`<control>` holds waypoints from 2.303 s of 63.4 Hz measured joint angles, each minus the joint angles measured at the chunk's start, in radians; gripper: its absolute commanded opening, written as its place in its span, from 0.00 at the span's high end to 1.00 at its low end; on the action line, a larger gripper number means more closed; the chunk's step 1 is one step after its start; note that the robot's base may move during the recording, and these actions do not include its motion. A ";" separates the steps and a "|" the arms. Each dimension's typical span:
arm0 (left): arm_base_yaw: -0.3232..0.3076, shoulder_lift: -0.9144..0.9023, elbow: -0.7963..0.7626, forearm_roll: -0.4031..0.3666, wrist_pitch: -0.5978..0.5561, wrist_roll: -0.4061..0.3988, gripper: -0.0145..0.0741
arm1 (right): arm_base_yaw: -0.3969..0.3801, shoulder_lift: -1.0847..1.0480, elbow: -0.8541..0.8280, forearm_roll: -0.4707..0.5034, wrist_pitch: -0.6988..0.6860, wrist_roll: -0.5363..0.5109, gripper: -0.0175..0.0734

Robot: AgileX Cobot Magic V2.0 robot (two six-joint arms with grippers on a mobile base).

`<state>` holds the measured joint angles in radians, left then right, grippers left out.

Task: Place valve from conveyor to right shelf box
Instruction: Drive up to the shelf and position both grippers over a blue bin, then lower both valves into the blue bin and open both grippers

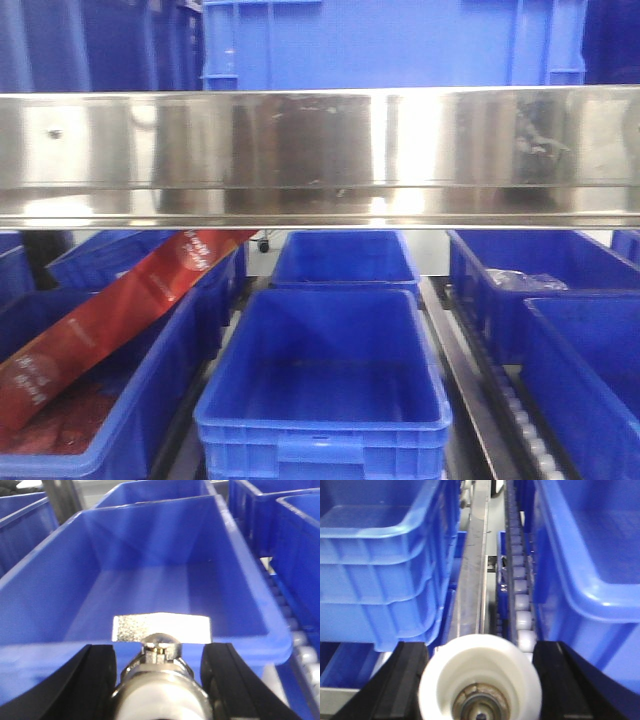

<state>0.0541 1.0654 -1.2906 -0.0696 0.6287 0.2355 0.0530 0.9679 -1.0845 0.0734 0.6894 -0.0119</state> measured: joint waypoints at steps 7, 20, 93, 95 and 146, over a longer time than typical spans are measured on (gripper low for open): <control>0.000 0.000 0.000 0.000 0.000 0.000 0.96 | 0.000 0.000 0.000 0.000 0.000 0.000 0.99; 0.000 0.000 0.000 0.000 0.000 0.000 0.96 | 0.000 0.000 0.000 0.000 0.000 0.000 0.99; -0.240 0.137 -0.154 -0.048 0.025 -0.037 0.96 | 0.092 0.096 -0.216 0.031 -0.038 0.001 0.99; -0.272 0.162 -0.183 -0.016 0.027 -0.069 0.96 | 0.101 0.117 -0.245 0.031 -0.037 0.001 0.99; -0.583 0.781 -0.720 0.184 0.131 -0.473 0.96 | 0.306 0.843 -0.922 0.041 0.037 0.001 0.99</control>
<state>-0.5287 1.8467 -2.0106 0.1149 0.7600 -0.2372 0.3589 1.8111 -2.0065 0.1143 0.7269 -0.0113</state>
